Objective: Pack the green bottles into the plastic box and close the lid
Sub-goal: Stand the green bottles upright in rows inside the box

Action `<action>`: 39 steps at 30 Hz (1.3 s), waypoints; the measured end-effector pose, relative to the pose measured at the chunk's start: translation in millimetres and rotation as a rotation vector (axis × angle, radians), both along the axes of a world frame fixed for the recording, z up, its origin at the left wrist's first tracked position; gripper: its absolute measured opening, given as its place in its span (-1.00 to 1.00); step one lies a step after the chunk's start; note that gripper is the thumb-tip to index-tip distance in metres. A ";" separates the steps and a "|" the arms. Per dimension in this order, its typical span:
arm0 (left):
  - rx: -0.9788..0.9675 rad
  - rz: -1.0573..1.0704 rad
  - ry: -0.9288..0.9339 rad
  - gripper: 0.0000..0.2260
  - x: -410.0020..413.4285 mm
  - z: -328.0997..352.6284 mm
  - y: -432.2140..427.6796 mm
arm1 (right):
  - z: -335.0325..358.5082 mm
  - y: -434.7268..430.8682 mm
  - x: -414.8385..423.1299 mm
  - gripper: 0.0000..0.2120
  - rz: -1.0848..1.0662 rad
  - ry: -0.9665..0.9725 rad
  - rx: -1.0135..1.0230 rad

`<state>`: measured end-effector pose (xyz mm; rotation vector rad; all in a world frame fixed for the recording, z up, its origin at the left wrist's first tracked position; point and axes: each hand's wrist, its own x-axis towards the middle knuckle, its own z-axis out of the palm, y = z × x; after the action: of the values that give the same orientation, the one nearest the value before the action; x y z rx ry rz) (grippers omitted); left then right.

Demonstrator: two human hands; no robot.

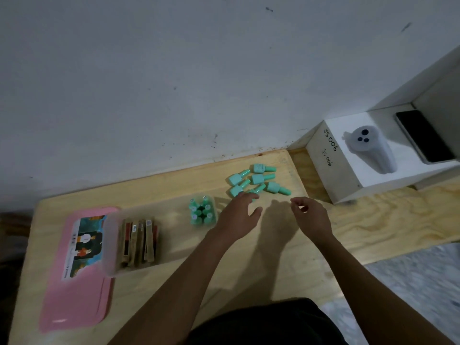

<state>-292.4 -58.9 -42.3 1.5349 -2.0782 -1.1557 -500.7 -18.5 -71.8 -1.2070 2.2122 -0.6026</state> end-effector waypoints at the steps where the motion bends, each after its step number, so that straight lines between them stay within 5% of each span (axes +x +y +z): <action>1: 0.000 -0.008 -0.058 -0.62 -7.4 -3.8 -5.7 | -1.7 -2.0 -3.2 -0.81 0.029 0.018 0.010; 9: 0.004 -0.015 -0.448 -0.56 -52.8 -32.1 -42.7 | -21.7 -40.0 -22.0 -0.65 0.335 0.155 0.049; 17: 0.007 0.049 -0.470 -0.69 -65.4 -48.7 -51.8 | -36.0 -65.3 -25.6 -0.69 0.395 0.195 0.044; 24: 0.010 0.139 -0.300 -0.77 -62.3 -47.3 -49.3 | -30.7 -61.9 -27.0 -0.74 0.214 -0.205 0.072; 34: 0.350 0.609 0.397 -0.88 -34.9 -1.3 -22.8 | 17.0 -44.2 -4.8 -0.75 -0.224 -0.760 0.012; 39: 0.372 0.675 0.561 -0.80 -9.3 17.4 -7.6 | 40.3 -33.0 18.1 -0.72 -0.161 -0.801 -0.044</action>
<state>-301.7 -66.5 -24.8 1.6191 -0.9151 -1.4956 -482.6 -51.5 -31.5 -0.6306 1.6108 -0.9942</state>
